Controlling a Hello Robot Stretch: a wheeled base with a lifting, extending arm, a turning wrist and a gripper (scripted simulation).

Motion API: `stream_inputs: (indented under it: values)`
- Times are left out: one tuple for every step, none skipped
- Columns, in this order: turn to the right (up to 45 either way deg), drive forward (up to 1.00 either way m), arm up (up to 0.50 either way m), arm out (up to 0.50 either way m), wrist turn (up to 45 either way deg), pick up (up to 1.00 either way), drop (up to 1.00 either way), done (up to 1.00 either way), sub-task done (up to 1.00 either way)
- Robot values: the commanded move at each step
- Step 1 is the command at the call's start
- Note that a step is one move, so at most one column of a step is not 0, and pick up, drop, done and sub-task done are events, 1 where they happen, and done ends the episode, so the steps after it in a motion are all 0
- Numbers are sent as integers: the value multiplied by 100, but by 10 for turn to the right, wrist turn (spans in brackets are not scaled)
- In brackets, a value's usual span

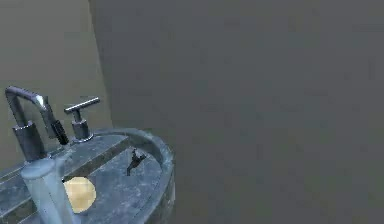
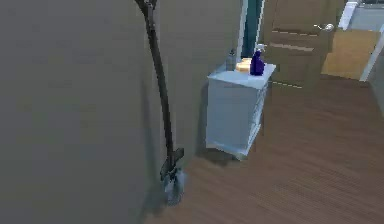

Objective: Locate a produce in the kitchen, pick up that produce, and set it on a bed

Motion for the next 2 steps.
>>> stream_inputs:
  values:
    - [450, 0, 0, 0, 0, 0, 0, 0, 0]
    - [450, 0, 0, 0, 0, 0, 0, 0, 0]
